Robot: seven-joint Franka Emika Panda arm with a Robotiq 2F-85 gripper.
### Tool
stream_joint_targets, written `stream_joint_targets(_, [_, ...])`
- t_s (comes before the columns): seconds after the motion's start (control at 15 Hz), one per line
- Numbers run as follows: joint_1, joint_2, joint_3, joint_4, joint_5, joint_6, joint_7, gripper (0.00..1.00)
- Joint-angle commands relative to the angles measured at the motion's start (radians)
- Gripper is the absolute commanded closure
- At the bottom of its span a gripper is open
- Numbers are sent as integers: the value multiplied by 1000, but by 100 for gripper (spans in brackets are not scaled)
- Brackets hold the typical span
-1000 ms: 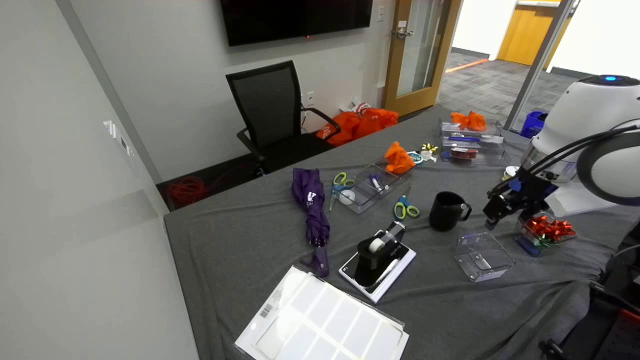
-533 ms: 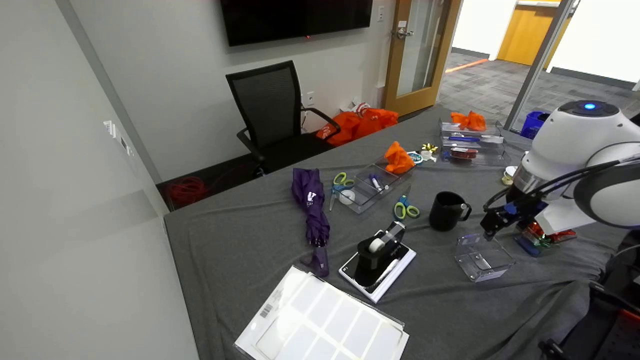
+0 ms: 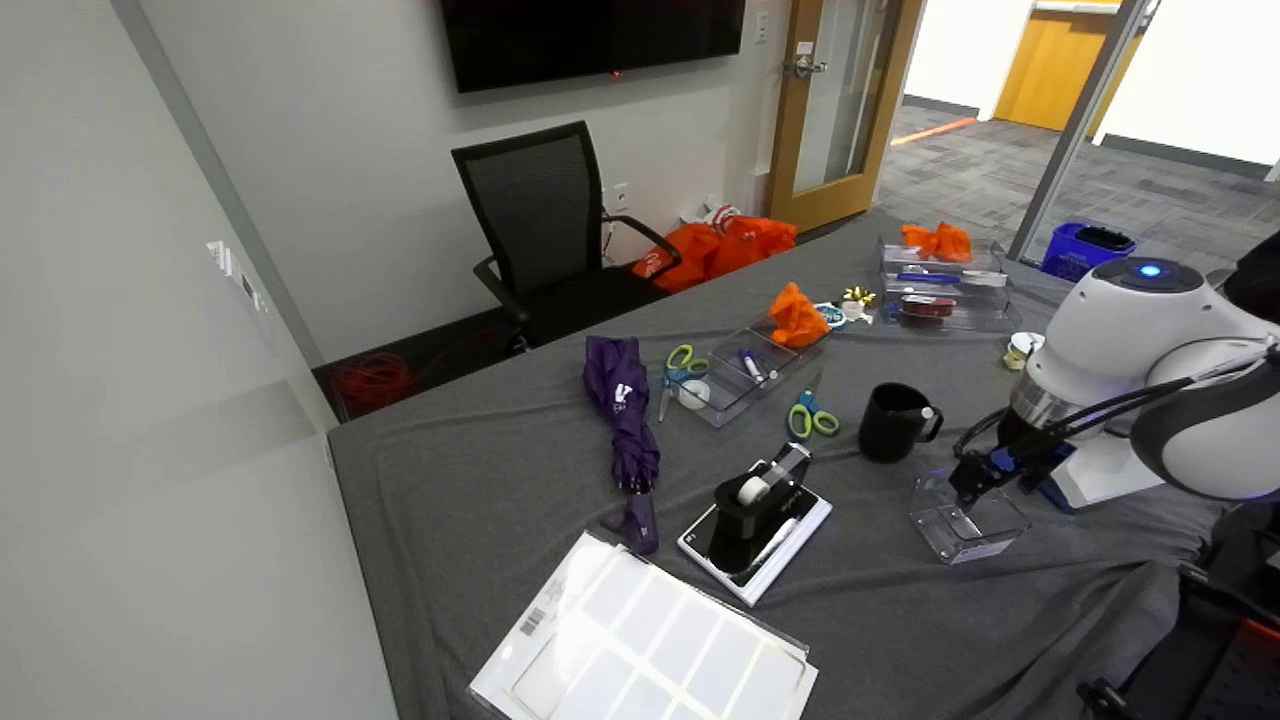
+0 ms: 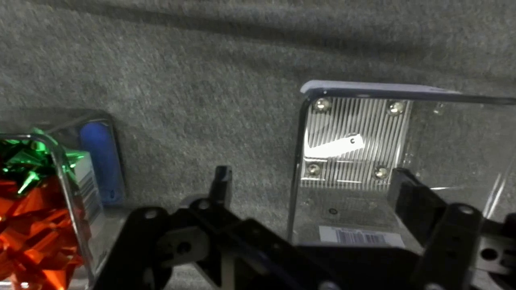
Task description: Move the container to the right
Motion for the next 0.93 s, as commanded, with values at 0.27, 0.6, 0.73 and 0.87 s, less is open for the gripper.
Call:
stream_joint_targets(0.27, [53,152,-73,67,-43,87,33,47])
stream_joint_targets(0.6, [63,183,-89,78,-30,112,17,83])
stream_joint_targets(0.73, [49,187,-78,71,-24,137,8,97])
stream_joint_targets(0.87, [34,172,-69,54,-26,155,-5,100])
